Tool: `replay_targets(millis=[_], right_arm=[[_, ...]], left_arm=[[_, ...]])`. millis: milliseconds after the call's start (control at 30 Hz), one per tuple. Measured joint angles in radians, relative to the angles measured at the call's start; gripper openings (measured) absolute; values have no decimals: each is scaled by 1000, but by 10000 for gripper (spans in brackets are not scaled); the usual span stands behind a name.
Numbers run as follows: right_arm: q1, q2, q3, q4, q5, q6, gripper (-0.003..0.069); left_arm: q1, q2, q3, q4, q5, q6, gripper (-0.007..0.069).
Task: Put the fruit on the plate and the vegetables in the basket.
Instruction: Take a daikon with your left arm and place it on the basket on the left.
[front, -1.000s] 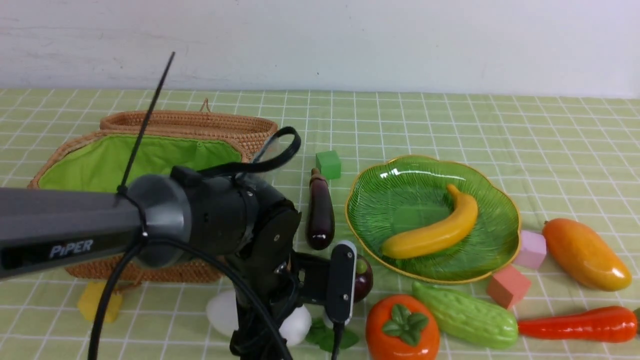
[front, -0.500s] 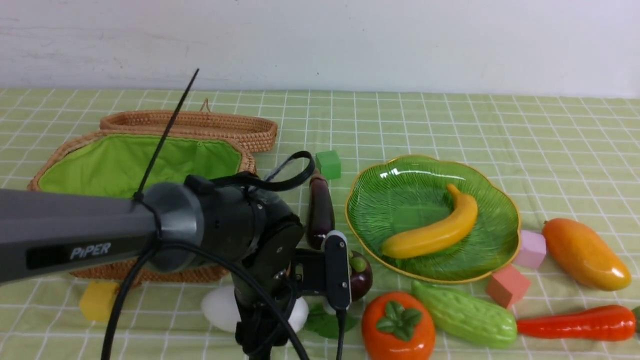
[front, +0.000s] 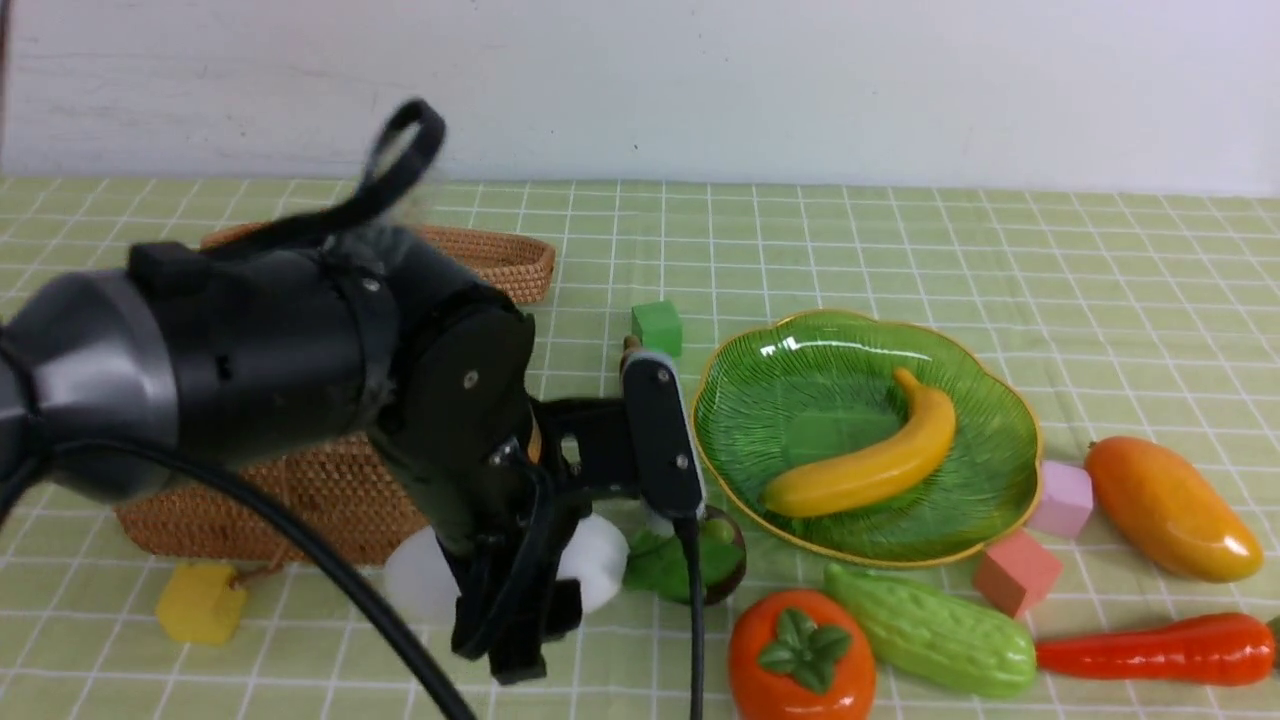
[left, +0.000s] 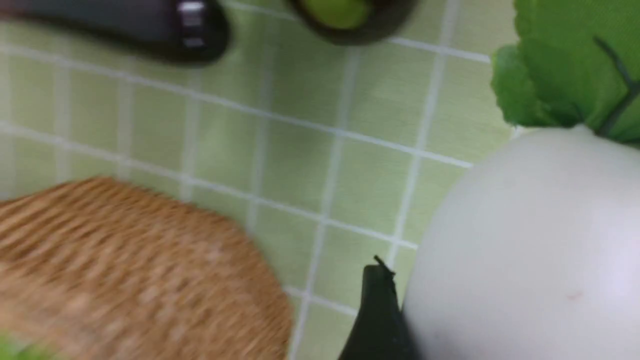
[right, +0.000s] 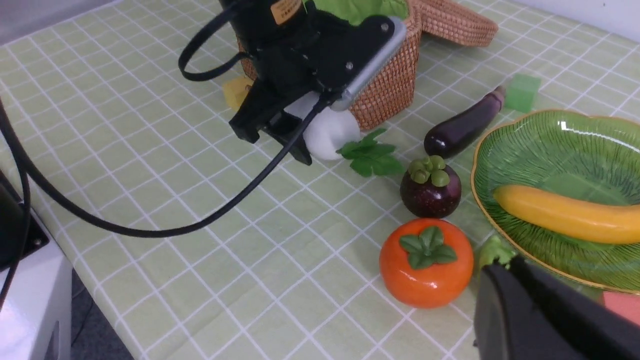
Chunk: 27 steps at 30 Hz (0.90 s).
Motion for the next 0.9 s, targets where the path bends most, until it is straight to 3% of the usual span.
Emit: replay_targets(millis=[100, 200, 400, 567, 900], right_arm=[[0, 0, 0, -5, -9, 23, 3], [0, 0, 0, -10, -15, 29, 3], [0, 0, 0, -12, -15, 30, 3], [0, 0, 0, -15, -15, 30, 4], [0, 0, 0, -73, -97, 30, 11]], left_arm=[[2, -21, -106, 73, 66, -110, 512], [41, -18, -206, 143, 132, -140, 512], [295, 53, -328, 129, 171, -36, 512], [435, 126, -335, 122, 115, 13, 512], [489, 171, -335, 106, 59, 12, 512]])
